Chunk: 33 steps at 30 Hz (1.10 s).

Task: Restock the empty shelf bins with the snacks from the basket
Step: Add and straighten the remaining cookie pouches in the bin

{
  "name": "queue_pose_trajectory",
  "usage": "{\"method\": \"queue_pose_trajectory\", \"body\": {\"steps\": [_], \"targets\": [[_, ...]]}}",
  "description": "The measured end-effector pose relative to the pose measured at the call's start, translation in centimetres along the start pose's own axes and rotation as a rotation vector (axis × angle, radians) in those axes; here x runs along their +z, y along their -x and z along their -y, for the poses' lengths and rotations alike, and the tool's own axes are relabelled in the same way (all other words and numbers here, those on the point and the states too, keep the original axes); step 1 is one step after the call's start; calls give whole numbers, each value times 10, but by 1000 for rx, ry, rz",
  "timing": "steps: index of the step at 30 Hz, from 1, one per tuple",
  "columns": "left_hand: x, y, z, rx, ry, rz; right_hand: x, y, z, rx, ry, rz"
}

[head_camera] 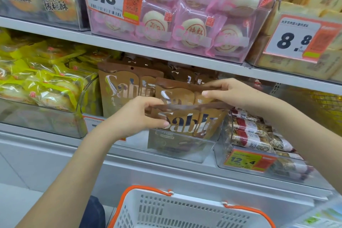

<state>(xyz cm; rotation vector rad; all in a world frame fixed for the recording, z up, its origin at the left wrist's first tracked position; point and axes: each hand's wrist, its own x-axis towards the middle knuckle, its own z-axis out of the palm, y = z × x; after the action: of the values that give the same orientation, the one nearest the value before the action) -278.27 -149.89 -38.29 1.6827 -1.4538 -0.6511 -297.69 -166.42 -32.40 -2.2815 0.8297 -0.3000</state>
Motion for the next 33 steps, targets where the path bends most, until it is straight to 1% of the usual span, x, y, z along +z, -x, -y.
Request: {"method": "queue_pose_trajectory", "body": {"steps": [2, 4, 6, 8, 11, 14, 16, 20, 22, 24, 26, 28, 32, 33], "targets": [[1, -1, 1, 19, 7, -19, -2, -6, 4, 26, 88, 0], [1, -2, 2, 30, 43, -65, -5, -15, 6, 78, 164, -41], [1, -3, 3, 25, 74, -103, -8, -26, 6, 155, 192, -53], [0, -4, 7, 27, 31, -129, -7, -36, 6, 214, 191, -47], [-2, -6, 9, 21, 10, -155, -5, -49, 1, 233, 114, -41], [-2, -6, 8, 42, -3, -171, -7, -55, -9, 234, -120, -59], [-3, -5, 7, 53, -3, -195, -8, -62, -15, 256, -209, -101], [-7, -4, 10, 37, 81, -245, -5, -77, -27, 264, -203, -290], [-8, -5, 13, 41, 92, -253, -6, -82, -39, 240, -206, -336], [-7, -4, 12, 36, 97, -222, -7, -84, -47, 189, -197, -325], [-6, -4, 11, 22, 137, -203, -5, -79, -42, 150, -157, -278], [-6, -5, 12, 6, 147, -208, -3, -77, -37, 130, -62, -241], [-3, -8, 14, -49, 12, -205, 3, -68, -30, 111, 151, -327], [-2, -9, 15, -72, -29, -204, 6, -60, -27, 93, 169, -343]]}}
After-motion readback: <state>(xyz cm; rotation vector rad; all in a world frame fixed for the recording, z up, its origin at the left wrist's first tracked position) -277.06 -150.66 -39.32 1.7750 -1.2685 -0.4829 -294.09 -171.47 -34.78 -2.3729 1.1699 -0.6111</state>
